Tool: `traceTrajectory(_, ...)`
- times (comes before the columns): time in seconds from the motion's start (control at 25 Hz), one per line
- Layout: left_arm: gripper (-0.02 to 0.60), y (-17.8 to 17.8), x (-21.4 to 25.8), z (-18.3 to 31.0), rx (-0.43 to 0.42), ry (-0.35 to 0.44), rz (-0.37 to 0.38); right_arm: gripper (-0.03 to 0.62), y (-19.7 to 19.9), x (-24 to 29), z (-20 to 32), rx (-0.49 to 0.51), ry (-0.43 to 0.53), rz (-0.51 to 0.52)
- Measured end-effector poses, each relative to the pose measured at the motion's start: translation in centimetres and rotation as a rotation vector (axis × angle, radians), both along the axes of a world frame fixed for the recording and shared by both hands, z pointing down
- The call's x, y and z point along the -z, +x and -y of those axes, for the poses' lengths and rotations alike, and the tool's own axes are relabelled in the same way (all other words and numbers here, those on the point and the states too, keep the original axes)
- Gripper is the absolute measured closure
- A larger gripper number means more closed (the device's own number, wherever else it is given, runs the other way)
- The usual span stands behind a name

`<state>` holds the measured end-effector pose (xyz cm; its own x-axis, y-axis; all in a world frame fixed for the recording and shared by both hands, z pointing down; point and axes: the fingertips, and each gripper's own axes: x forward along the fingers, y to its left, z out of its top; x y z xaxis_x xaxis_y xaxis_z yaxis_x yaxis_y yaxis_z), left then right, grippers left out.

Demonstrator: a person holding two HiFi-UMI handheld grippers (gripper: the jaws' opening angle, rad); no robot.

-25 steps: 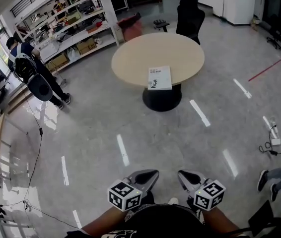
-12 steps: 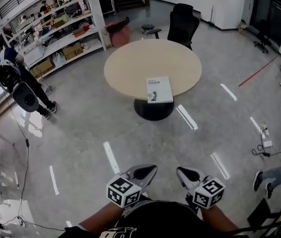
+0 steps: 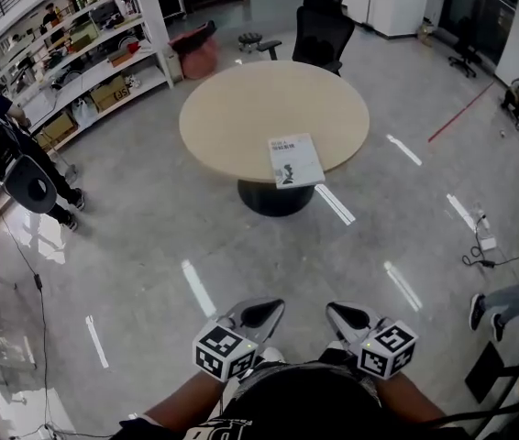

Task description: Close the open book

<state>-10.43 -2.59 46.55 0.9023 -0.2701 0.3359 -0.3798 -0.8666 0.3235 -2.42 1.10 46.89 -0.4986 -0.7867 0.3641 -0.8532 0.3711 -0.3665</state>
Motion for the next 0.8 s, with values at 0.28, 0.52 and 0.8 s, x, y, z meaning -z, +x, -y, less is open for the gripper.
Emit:
traceTrajectory(0.28,0.574,-1.3,-0.3,1.9,0.018,-0.012,-0.015,0.589,-1.3,1.0,3.2,0.042,0.018,-0.026)
traceTrajectory(0.52,0.574,-2.1,-0.5,5.0,0.104,-0.006,-0.021,0.589,-1.7,0.0,7.2,0.111,0.006,-0.008)
traceTrajectory(0.8,0.574,-0.9,-0.8,10.6,0.210,0.014,0.012,0.589,-0.8,0.5,13.5,0.229,0.039,0.002)
